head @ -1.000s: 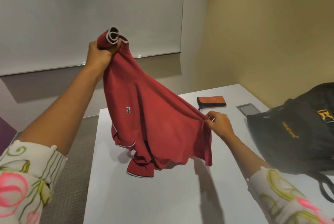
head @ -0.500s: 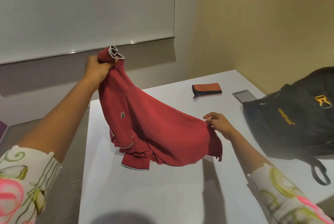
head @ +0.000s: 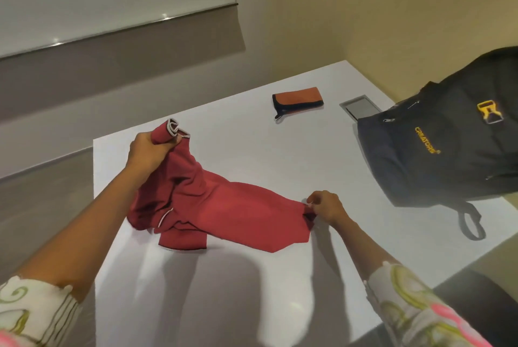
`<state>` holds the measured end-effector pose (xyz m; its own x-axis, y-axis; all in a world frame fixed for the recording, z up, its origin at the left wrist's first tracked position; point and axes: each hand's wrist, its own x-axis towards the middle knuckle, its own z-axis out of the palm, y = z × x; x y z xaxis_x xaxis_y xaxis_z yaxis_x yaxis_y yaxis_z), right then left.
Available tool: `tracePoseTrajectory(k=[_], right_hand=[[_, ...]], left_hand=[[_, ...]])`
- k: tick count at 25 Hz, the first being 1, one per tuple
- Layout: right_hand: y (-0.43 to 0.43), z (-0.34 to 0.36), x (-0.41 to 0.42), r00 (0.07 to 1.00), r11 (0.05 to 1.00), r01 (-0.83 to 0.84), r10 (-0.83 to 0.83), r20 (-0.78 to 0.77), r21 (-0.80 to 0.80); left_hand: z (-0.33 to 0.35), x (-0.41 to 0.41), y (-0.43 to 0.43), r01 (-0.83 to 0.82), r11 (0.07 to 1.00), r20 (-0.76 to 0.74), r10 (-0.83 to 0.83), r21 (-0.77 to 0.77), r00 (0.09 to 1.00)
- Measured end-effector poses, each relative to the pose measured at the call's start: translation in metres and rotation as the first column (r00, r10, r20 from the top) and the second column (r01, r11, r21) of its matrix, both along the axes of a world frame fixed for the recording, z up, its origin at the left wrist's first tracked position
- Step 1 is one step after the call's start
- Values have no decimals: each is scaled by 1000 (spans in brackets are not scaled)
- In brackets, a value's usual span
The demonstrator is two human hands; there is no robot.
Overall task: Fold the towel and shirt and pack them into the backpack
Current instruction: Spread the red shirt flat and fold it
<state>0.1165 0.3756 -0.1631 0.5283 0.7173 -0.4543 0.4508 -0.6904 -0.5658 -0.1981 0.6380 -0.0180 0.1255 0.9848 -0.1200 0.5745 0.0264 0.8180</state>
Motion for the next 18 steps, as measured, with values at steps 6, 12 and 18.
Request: tracePoseTrajectory(k=[6, 12, 18], right_hand=[[-3, -47, -35, 826, 909, -354, 414, 381, -221], [7, -50, -30, 873, 938, -289, 341, 349, -193], [12, 14, 23, 966, 977, -164, 130, 225, 136]], left_hand=[[-15, 6, 4, -15, 1000, -35, 14, -19, 999], [0, -17, 29, -128, 991, 49, 127, 27, 991], [39, -67, 56, -255, 962, 174, 237, 92, 956]])
